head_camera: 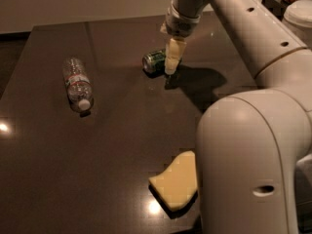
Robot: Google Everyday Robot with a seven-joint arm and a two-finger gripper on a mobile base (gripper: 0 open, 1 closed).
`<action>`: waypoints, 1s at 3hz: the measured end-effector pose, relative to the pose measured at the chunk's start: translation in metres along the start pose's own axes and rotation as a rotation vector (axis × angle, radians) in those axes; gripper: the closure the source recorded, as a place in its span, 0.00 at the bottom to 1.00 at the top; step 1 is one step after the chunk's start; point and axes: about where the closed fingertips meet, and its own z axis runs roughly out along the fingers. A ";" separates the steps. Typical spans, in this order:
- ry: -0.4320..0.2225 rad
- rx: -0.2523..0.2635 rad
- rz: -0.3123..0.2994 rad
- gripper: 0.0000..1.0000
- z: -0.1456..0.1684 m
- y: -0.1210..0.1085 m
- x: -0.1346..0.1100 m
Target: Move green can near water bottle
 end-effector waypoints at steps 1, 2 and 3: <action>0.014 -0.029 -0.024 0.00 0.011 -0.004 -0.006; 0.034 -0.048 -0.038 0.14 0.018 -0.006 -0.006; 0.049 -0.056 -0.045 0.37 0.021 -0.006 -0.003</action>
Offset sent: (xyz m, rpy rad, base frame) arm 0.0033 0.0014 -0.0125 -0.1023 0.0879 0.0664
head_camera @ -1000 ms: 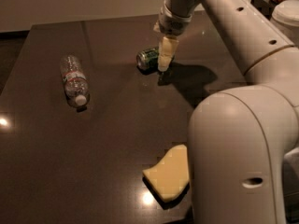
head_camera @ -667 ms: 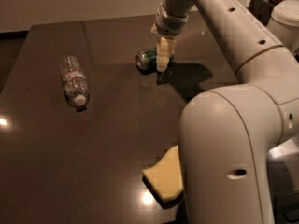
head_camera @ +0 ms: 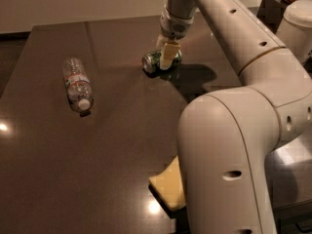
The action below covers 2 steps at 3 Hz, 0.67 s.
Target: Move green can near water bottle
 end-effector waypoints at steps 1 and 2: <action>0.004 -0.006 -0.006 0.68 -0.001 0.003 0.002; -0.006 -0.009 -0.025 0.92 -0.007 0.009 -0.007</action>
Offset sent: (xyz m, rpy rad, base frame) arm -0.0498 0.0063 0.0241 -0.0121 0.0452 0.0761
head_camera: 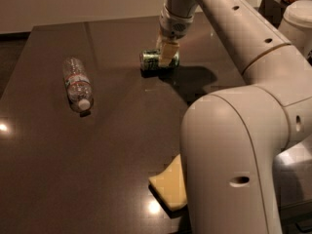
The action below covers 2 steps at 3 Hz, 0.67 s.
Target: Move green can near water bottle
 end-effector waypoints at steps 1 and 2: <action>-0.034 -0.012 -0.053 1.00 -0.008 0.014 -0.030; -0.068 -0.034 -0.101 1.00 -0.011 0.031 -0.066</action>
Offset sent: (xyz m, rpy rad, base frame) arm -0.0888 0.0849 0.0334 0.0538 0.0600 0.1930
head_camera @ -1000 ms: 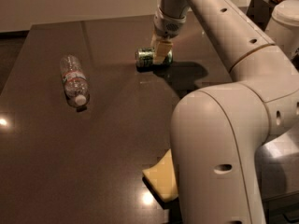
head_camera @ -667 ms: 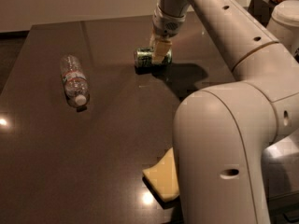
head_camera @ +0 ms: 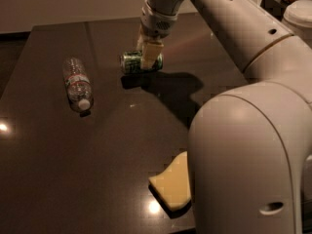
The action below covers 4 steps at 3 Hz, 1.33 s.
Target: Move green can near water bottle
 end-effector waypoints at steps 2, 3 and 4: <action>-0.007 -0.057 -0.072 1.00 0.026 0.016 -0.048; 0.007 -0.080 -0.081 0.88 0.038 0.021 -0.054; 0.017 -0.090 -0.083 0.65 0.043 0.024 -0.053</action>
Offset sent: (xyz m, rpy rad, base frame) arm -0.0470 0.0643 -0.0240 -0.0567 0.0725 0.1292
